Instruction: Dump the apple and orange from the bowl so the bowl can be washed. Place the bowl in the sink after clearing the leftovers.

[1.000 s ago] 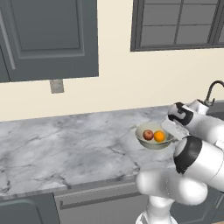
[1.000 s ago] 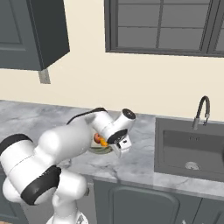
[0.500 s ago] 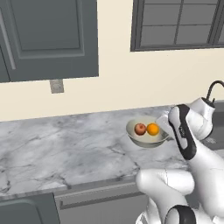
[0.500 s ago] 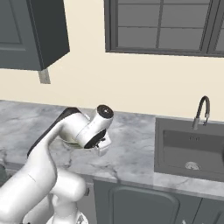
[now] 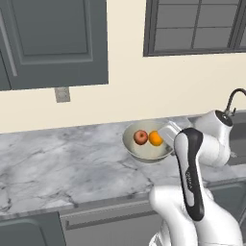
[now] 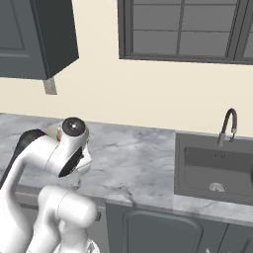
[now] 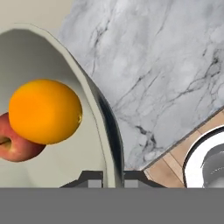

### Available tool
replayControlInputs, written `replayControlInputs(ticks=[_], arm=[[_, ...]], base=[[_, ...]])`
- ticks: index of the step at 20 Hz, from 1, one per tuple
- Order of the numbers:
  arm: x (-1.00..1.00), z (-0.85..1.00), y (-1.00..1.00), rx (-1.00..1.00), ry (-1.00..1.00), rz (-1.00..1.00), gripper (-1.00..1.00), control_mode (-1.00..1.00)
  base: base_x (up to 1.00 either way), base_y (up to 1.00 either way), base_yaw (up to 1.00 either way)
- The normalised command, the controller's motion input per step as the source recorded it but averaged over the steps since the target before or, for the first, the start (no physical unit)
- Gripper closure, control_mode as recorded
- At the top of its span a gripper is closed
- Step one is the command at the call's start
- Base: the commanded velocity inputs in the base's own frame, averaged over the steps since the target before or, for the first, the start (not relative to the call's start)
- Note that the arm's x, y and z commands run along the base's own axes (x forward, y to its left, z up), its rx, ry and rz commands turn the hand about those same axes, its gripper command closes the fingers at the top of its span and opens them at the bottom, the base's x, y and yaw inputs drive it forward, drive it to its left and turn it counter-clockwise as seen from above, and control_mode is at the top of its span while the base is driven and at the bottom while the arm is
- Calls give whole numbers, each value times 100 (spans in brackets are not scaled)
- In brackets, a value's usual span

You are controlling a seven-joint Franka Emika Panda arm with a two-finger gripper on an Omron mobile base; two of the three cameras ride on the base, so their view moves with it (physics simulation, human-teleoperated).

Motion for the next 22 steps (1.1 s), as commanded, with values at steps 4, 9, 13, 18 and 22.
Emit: replayControlInputs(ticks=[4, 9, 13, 18, 22], arm=[[-1, 12, 2, 0, 0, 0, 100, -100], [-20, 0, -5, 0, 0, 0, 100, 100], [0, 0, 0, 0, 0, 0, 100, 100], [0, 0, 0, 0, 0, 0, 100, 100], [0, 0, 0, 0, 0, 0, 100, 100]], base=[[0, 0, 0], [-42, -28, -1], [-45, -72, -5], [-5, -97, -2], [0, -100, 0]])
